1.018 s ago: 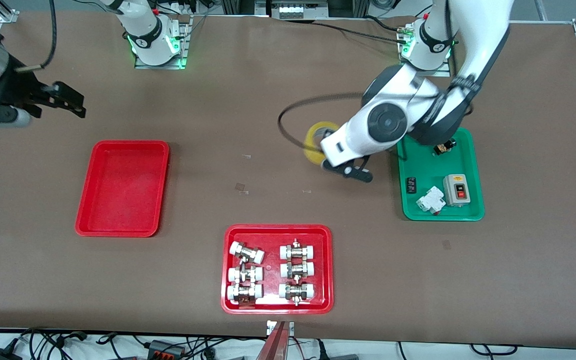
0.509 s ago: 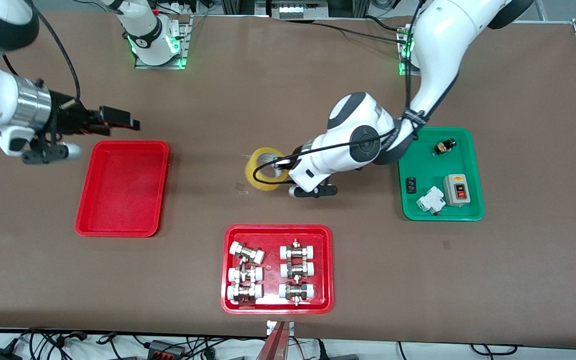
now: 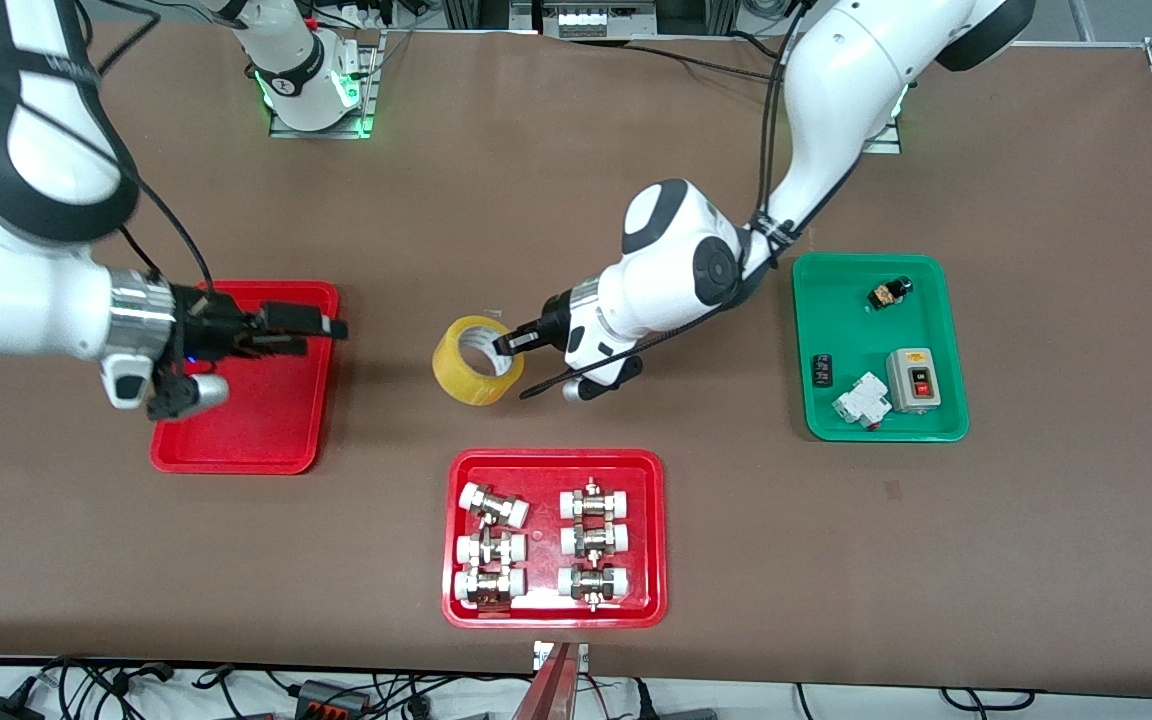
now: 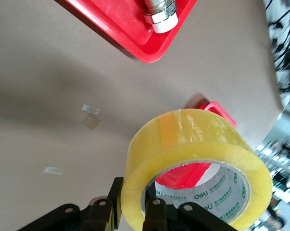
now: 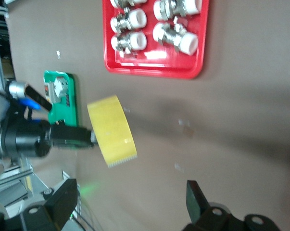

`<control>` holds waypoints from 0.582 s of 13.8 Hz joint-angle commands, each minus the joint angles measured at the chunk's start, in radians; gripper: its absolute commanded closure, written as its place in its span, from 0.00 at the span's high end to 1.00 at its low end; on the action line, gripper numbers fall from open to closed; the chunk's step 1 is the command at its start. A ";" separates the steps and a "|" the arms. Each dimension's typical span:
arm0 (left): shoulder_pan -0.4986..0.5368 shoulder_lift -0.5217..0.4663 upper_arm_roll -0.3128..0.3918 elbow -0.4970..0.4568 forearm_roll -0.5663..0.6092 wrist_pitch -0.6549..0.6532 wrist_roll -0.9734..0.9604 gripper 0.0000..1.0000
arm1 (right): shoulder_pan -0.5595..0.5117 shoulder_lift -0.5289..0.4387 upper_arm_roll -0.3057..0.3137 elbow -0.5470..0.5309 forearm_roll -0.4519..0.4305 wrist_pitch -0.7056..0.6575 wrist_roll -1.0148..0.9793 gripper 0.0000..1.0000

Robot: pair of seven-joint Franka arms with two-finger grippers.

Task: Left arm passes tape to right arm into tray
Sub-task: 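Grasp the tape with the right gripper beside the left gripper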

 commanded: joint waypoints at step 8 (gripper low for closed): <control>-0.059 0.056 0.003 0.036 -0.060 0.164 -0.157 0.01 | 0.179 0.112 0.001 -0.025 0.044 0.316 -0.136 1.00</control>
